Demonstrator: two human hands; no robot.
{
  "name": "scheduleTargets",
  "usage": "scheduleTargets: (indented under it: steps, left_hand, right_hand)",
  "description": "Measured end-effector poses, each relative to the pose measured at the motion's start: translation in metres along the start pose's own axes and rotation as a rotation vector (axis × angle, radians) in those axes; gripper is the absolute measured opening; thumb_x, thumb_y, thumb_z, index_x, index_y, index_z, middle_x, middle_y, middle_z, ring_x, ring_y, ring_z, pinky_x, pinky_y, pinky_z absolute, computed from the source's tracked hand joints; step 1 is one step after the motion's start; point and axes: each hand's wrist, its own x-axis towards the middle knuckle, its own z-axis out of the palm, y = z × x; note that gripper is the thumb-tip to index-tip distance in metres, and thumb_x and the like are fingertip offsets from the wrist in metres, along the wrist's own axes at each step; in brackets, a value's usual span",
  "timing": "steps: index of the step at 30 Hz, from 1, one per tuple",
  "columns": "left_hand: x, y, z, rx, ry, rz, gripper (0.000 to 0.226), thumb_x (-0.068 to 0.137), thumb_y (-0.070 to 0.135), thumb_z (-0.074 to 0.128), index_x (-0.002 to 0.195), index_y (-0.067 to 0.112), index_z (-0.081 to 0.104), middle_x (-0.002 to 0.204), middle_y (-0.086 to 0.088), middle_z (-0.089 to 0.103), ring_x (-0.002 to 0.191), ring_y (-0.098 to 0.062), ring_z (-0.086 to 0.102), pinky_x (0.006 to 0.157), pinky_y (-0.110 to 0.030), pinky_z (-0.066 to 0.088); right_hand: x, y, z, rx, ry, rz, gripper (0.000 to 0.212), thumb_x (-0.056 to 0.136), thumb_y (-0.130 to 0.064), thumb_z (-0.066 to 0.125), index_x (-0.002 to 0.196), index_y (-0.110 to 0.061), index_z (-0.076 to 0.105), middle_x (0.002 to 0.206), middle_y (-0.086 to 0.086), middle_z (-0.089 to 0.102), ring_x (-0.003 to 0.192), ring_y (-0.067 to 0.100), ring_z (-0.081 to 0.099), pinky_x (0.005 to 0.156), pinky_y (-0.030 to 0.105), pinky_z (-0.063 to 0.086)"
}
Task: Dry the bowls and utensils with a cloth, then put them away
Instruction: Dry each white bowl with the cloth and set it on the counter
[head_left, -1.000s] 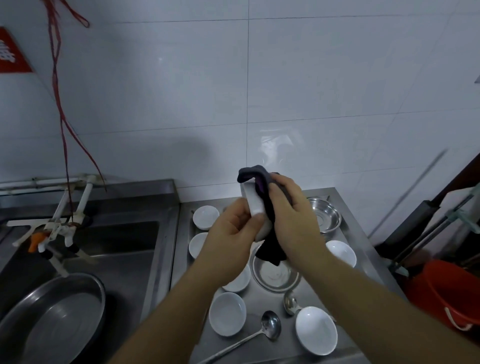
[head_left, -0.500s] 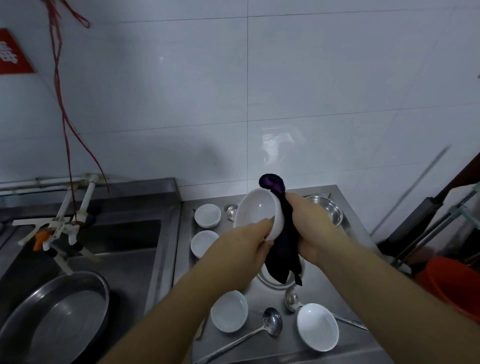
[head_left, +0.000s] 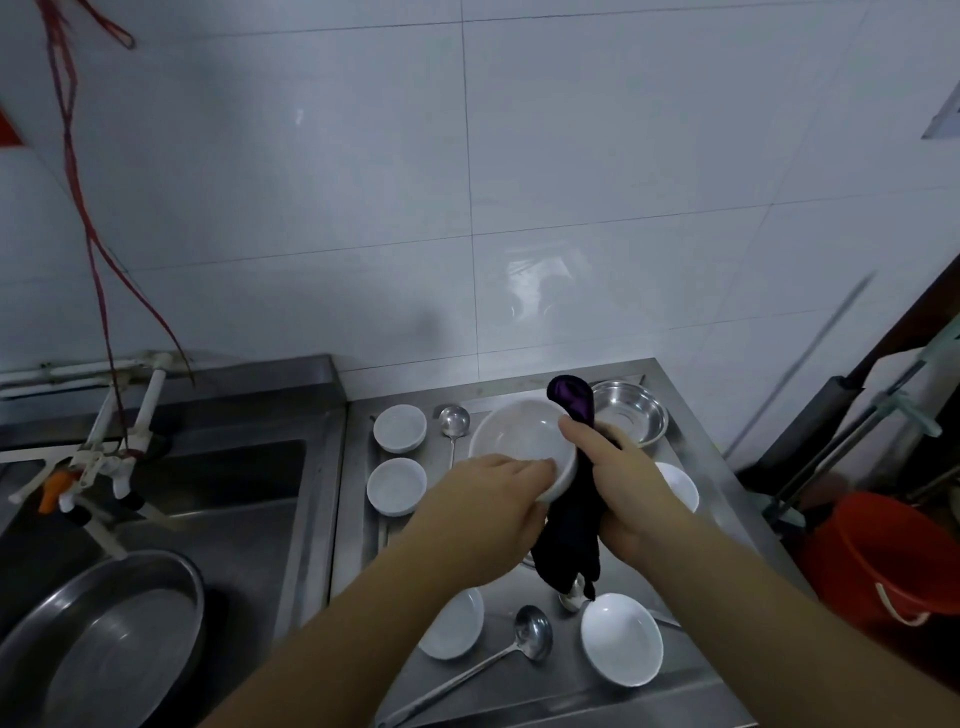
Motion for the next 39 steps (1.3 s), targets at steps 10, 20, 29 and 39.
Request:
scheduleTargets:
  steps: [10, 20, 29, 39]
  left_hand:
    - [0.014, -0.009, 0.049, -0.997, 0.199, -0.894, 0.032, 0.109, 0.032, 0.051, 0.134, 0.019, 0.065, 0.125, -0.003, 0.073, 0.110, -0.022, 0.071, 0.096, -0.046, 0.061]
    - [0.061, 0.016, 0.090, -1.460, 0.168, -1.004, 0.018, 0.108, 0.015, 0.059, 0.121, 0.015, 0.072, 0.111, -0.013, 0.079, 0.094, -0.026, 0.080, 0.073, -0.034, 0.066]
    - [0.136, 0.041, 0.158, -1.370, 0.057, -1.081, 0.020, 0.105, 0.018, 0.063, 0.121, 0.017, 0.076, 0.104, -0.007, 0.082, 0.096, -0.029, 0.080, 0.077, -0.038, 0.067]
    - [0.213, 0.070, 0.245, -1.425, -0.012, -1.267, 0.023, 0.099, 0.017, 0.070, 0.121, 0.013, 0.069, 0.119, -0.013, 0.074, 0.106, -0.029, 0.075, 0.083, -0.044, 0.067]
  right_hand:
    - [0.006, 0.011, -0.042, 0.167, 0.090, 0.137, 0.042, 0.094, -0.028, 0.076, 0.131, -0.011, 0.067, 0.118, 0.015, 0.079, 0.108, 0.037, 0.075, 0.082, 0.046, 0.063]
    - [0.049, -0.006, -0.120, -0.040, 0.137, 0.181, 0.028, 0.093, -0.016, 0.076, 0.120, -0.011, 0.071, 0.097, 0.016, 0.079, 0.071, 0.032, 0.074, 0.056, 0.037, 0.057]
    - [0.098, -0.018, -0.214, -0.266, 0.244, 0.146, 0.024, 0.085, -0.011, 0.087, 0.103, -0.008, 0.072, 0.069, 0.019, 0.066, 0.054, 0.030, 0.062, 0.048, 0.034, 0.047]
    - [0.162, -0.028, -0.313, -0.412, 0.356, 0.194, 0.030, 0.083, 0.000, 0.082, 0.095, -0.025, 0.073, 0.094, 0.018, 0.074, 0.082, 0.038, 0.072, 0.072, 0.052, 0.058]
